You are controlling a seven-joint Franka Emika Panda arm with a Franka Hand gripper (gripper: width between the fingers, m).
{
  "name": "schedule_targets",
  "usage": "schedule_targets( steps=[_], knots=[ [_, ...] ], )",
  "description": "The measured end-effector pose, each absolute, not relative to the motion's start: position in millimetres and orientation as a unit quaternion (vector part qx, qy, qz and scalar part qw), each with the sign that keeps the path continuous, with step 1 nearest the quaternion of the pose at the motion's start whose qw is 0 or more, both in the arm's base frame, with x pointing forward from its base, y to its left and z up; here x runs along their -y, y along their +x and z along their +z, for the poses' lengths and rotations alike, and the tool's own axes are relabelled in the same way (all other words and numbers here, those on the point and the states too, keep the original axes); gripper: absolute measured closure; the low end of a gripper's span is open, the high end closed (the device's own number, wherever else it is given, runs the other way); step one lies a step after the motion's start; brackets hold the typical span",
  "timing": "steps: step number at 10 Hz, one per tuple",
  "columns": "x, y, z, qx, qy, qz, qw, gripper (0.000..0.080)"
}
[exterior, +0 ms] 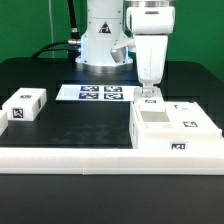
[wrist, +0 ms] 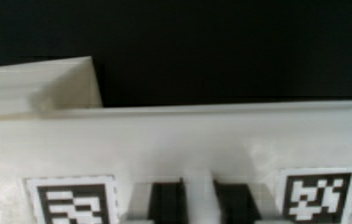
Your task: Assemble cabinet
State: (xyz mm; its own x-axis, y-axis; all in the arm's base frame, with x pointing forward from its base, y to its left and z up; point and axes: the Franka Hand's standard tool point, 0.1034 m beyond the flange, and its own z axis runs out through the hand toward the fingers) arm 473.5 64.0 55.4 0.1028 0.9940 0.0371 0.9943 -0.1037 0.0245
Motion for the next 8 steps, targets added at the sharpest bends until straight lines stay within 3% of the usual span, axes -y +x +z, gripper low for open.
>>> schedule_targets(
  steps=[3,8],
  knots=[
    [-63,474,55.0,0.674,-0.738,-0.022,0.003,0.0729],
    [-57,506,56.6,0.700,-0.714,-0.029,-0.002,0.0729]
  ],
)
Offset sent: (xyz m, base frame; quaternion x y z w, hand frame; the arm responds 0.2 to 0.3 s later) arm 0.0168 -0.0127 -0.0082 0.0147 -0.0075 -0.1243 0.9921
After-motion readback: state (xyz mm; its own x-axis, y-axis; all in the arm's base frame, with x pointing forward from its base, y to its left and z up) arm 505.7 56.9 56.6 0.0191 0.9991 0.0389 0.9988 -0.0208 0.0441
